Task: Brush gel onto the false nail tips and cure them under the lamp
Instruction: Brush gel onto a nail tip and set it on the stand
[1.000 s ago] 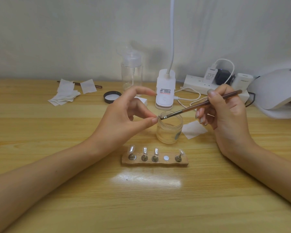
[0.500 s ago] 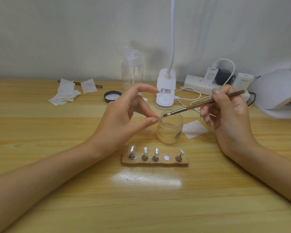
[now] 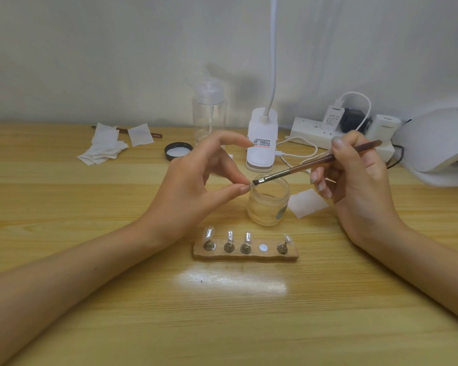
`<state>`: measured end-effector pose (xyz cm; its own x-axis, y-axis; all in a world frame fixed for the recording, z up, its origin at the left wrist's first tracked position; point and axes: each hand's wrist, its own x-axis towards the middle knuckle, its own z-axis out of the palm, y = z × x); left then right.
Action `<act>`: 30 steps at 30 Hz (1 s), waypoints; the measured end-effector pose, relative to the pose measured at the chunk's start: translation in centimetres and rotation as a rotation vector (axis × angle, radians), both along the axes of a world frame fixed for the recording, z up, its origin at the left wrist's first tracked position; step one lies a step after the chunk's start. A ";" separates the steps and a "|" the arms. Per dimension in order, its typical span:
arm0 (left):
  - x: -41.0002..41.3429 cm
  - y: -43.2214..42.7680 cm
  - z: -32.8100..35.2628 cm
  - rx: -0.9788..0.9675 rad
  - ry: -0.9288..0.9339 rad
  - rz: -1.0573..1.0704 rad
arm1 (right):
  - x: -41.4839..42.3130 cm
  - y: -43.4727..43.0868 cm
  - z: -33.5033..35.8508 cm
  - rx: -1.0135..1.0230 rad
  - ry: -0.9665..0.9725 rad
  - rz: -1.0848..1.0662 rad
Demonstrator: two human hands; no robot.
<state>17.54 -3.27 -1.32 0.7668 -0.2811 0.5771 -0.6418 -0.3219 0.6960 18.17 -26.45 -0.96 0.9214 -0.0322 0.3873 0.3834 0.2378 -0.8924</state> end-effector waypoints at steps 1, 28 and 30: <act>0.0 0.0 0.0 0.002 -0.003 0.000 | 0.0 0.0 0.0 -0.012 0.013 -0.012; -0.1 -0.1 0.2 0.018 -0.061 -0.002 | 0.0 -0.1 0.0 0.022 0.034 -0.017; -0.2 -0.1 0.2 0.020 -0.067 0.000 | 0.0 0.0 0.0 -0.005 0.033 0.003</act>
<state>17.37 -3.36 -1.17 0.7266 -0.2929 0.6215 -0.6868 -0.3354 0.6449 18.20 -26.45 -0.97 0.9336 -0.0276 0.3572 0.3534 0.2339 -0.9057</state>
